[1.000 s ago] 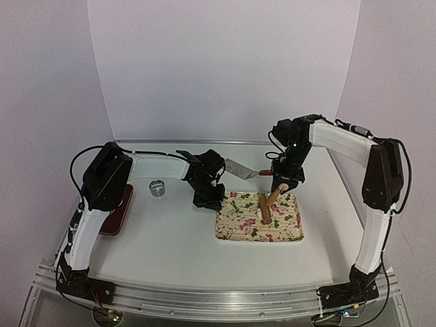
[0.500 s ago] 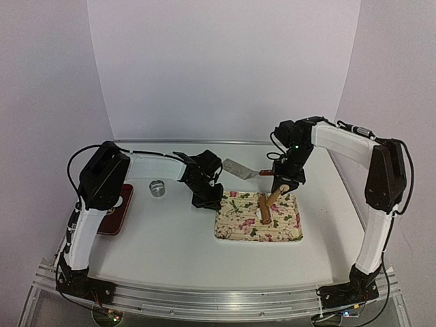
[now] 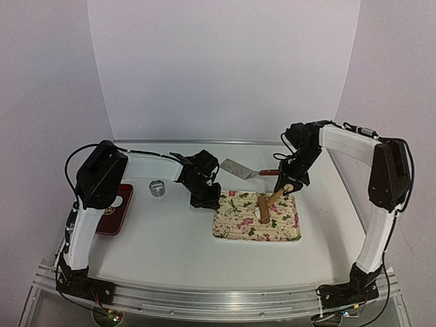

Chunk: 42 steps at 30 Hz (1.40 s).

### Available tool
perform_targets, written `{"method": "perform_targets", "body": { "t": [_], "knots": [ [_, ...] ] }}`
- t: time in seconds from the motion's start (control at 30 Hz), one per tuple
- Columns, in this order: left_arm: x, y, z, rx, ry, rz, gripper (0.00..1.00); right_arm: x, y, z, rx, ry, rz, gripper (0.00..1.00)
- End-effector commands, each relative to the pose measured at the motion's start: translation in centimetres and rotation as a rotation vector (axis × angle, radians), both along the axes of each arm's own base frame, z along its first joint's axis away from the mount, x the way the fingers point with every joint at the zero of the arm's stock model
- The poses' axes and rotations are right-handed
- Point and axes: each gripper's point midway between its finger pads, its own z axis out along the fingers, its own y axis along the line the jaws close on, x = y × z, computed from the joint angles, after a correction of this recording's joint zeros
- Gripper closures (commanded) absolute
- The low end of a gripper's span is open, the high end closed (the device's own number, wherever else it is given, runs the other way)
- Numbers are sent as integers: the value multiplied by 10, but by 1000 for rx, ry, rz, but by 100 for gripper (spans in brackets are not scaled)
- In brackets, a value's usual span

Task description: Roll out the dumpling wrappers from the dough

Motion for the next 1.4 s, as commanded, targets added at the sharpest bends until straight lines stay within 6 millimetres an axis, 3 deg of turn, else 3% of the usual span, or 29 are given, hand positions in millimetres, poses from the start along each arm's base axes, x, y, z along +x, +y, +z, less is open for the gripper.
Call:
{"method": "perform_targets", "body": {
  "t": [0.0, 0.57, 1.37],
  "knots": [
    [8, 82, -36, 258, 51, 117, 100, -46, -109, -89, -539, 216, 68, 100],
    [13, 94, -39, 281, 60, 153, 100, -56, -141, -89, -555, 237, 36, 100],
    [17, 100, -41, 301, 65, 186, 100, -61, -165, -91, -525, 247, 7, 100]
  ]
}}
